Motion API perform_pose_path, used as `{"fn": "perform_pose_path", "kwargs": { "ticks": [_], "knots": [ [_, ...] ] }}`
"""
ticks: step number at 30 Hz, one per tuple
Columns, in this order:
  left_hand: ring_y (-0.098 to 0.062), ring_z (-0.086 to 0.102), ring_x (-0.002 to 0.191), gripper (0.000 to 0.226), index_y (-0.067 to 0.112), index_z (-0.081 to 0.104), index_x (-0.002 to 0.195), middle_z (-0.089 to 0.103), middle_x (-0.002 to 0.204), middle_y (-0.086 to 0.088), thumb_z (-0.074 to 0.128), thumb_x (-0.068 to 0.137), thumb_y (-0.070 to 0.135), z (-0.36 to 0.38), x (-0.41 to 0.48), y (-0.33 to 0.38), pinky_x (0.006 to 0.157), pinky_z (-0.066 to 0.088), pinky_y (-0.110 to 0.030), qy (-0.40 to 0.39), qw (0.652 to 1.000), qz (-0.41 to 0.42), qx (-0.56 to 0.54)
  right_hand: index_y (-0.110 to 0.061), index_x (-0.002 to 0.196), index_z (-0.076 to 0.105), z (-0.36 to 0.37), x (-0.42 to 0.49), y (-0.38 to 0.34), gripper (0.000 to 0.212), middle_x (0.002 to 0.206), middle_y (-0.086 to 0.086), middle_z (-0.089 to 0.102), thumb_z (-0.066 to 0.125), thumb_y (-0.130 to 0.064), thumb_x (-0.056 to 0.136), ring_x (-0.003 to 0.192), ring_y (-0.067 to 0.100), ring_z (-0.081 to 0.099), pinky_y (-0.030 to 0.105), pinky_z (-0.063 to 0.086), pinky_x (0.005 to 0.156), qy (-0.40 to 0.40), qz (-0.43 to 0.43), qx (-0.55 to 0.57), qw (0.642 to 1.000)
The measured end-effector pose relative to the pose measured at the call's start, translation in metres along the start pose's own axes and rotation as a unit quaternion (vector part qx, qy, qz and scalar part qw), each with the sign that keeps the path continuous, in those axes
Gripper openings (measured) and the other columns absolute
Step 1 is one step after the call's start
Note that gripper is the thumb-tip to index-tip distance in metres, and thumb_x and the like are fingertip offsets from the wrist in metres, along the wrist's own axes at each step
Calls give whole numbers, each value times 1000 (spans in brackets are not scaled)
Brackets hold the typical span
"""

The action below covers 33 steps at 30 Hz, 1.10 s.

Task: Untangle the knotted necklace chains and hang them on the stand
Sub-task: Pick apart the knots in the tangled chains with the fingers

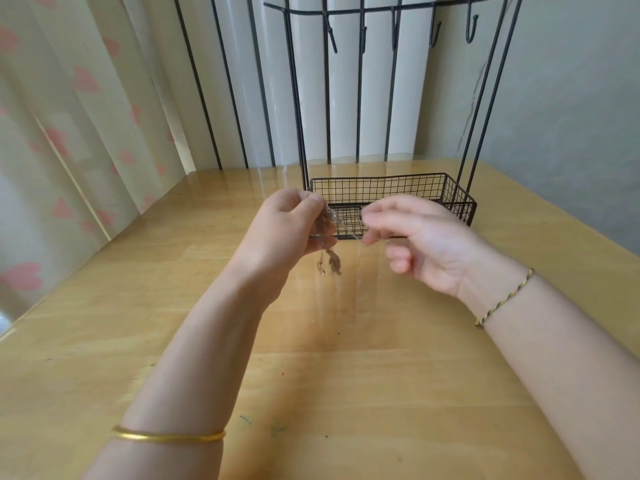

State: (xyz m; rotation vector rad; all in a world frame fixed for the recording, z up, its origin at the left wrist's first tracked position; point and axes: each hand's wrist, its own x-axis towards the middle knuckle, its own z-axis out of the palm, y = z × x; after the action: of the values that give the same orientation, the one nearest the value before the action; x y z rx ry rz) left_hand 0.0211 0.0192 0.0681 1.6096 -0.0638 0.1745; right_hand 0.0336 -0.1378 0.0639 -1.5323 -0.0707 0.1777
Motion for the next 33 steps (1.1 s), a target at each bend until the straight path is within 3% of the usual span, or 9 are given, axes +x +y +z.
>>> {"fn": "perform_pose_path", "kwargs": {
  "ticks": [3, 6, 7, 12, 21, 27, 29, 31, 33],
  "knots": [
    [-12, 56, 68, 19, 8, 53, 83, 56, 78, -5, 47, 98, 17, -5, 0, 0, 78, 57, -36, -20, 999, 3, 30, -15, 88, 69, 5, -8, -3, 15, 60, -3, 60, 73, -24, 77, 39, 5, 35, 17, 25, 38, -36, -65, -127, 989],
    [-10, 58, 62, 17, 7, 56, 88, 58, 77, -5, 51, 97, 20, -4, -2, -1, 84, 50, -54, -34, 998, 1, 57, -16, 79, 67, 10, -12, -6, 6, 49, -17, 58, 72, -16, 77, 42, -7, 48, 4, 30, 40, -29, -114, -149, 982],
    [-11, 58, 63, 16, 7, 56, 89, 58, 77, -5, 51, 96, 20, -3, -2, -1, 85, 50, -53, -39, 998, 2, 58, -16, 77, 66, 11, -13, -6, 6, 48, -19, 58, 71, -13, 78, 43, -10, 49, 2, 32, 41, -25, -127, -145, 981],
    [-9, 54, 62, 13, 10, 55, 84, 54, 69, 2, 51, 96, 15, -3, -4, 2, 74, 53, -32, -67, 996, 21, 54, -15, 83, 67, 9, -11, -9, 2, 41, -21, 50, 67, -17, 83, 41, -9, 46, 2, 31, 42, 4, -147, -137, 980],
    [-11, 59, 68, 13, 10, 61, 84, 59, 68, 4, 54, 94, 15, -6, -3, 2, 77, 54, -31, -122, 989, 9, 80, -18, 75, 63, 5, -6, -10, 12, 40, -22, 49, 63, -17, 87, 40, -8, 46, 4, 32, 43, 15, -185, -170, 968],
    [-11, 65, 78, 12, 12, 59, 83, 67, 79, -2, 54, 94, 16, -6, -2, 2, 84, 55, -36, -88, 988, 26, 122, -15, 76, 65, 4, -10, -13, 8, 64, -6, 54, 68, -16, 83, 41, -8, 44, 3, 31, 41, 12, -181, -202, 962],
    [-13, 63, 82, 13, 13, 59, 83, 67, 83, -3, 54, 94, 16, -6, -1, 1, 88, 53, -38, -77, 989, 25, 124, -15, 78, 68, 4, -10, -13, 4, 68, 3, 58, 71, -15, 80, 51, -4, 48, 5, 35, 51, -4, -171, -215, 962],
    [-15, 60, 85, 14, 14, 58, 82, 64, 86, -5, 52, 94, 15, -5, -1, 2, 90, 51, -38, -75, 990, 18, 115, -17, 77, 69, 2, -7, -10, 5, 71, 11, 63, 73, -16, 78, 65, 8, 52, 19, 42, 64, 6, -171, -233, 957],
    [-17, 60, 85, 16, 13, 57, 81, 63, 87, -7, 49, 95, 14, -5, 0, 2, 88, 50, -37, -70, 993, 5, 96, -19, 72, 68, 1, -3, -8, 8, 56, -7, 57, 73, -18, 78, 54, 3, 46, 17, 36, 57, 33, -184, -269, 945]
  ]
}}
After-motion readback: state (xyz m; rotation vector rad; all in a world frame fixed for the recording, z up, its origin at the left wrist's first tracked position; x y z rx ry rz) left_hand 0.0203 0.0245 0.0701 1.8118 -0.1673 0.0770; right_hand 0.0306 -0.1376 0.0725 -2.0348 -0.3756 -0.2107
